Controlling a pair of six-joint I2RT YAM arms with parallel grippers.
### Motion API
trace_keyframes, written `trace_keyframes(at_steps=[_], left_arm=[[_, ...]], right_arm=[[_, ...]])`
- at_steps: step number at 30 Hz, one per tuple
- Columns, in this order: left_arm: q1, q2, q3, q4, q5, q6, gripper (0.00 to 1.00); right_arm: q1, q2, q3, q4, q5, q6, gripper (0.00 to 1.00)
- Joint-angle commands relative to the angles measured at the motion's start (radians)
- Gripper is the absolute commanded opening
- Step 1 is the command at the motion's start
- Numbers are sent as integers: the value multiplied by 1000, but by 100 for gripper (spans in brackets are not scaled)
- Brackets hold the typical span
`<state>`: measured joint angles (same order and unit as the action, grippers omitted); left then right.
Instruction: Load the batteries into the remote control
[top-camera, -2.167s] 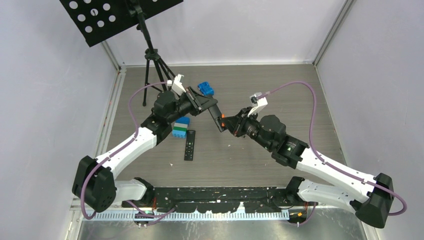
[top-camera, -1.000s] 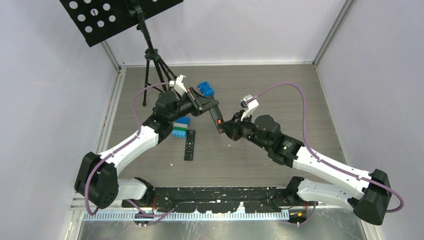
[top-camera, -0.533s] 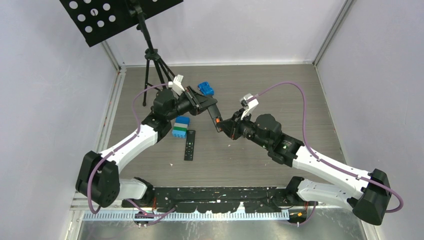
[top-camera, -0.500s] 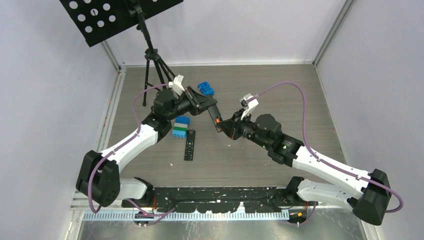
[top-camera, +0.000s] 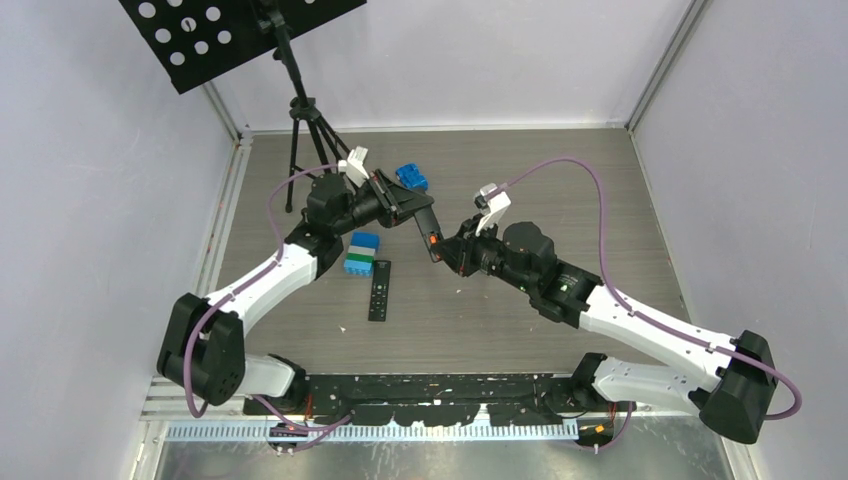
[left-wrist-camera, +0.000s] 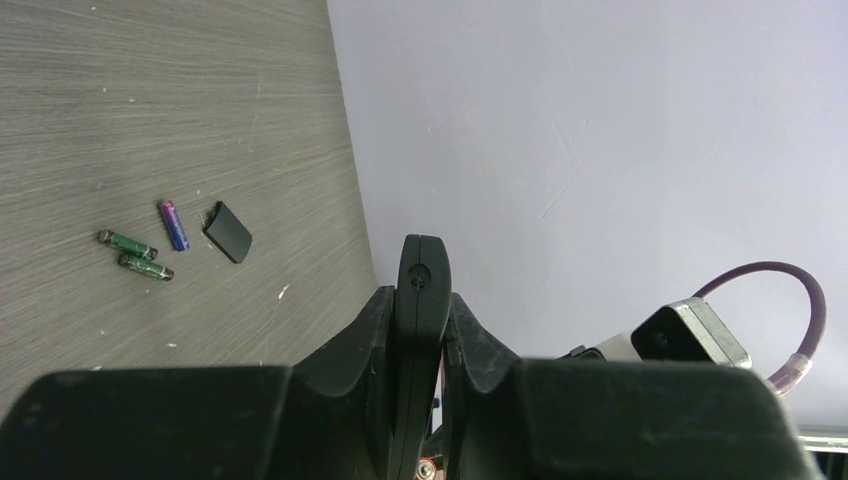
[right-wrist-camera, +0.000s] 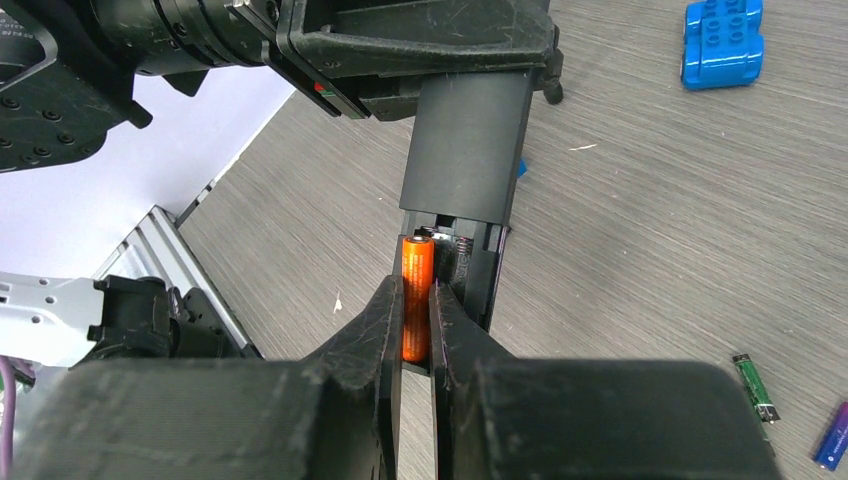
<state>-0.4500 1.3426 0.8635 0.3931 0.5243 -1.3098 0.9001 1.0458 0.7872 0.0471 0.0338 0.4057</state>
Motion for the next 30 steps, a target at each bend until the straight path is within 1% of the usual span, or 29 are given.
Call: trace_keyframes(at_steps=[1, 5, 8, 12, 15, 17, 24, 28, 30], left_arm=[[20, -30, 120, 289, -6, -178, 0], [21, -29, 125, 288, 2, -185, 0], [21, -24, 129, 290, 9, -188, 0], [20, -18, 118, 304, 18, -201, 0], [20, -14, 106, 325, 26, -217, 0], [20, -11, 103, 330, 36, -220, 0], [20, -15, 72, 345, 55, -207, 0], [20, -22, 56, 345, 57, -203, 0], [20, -26, 54, 344, 56, -201, 0]], right_arm=[[29, 73, -18, -295, -22, -15, 13], [47, 100, -2, -310, 33, -22, 19], [58, 95, -18, -272, 75, -10, 24], [60, 62, -33, -209, 144, 16, 25], [60, 44, -33, -172, 159, 29, 25], [60, 45, -18, -169, 164, 32, 27], [60, 34, 38, -188, 218, 55, 37], [60, 20, 68, -202, 242, 67, 47], [60, 11, 78, -206, 256, 84, 51]])
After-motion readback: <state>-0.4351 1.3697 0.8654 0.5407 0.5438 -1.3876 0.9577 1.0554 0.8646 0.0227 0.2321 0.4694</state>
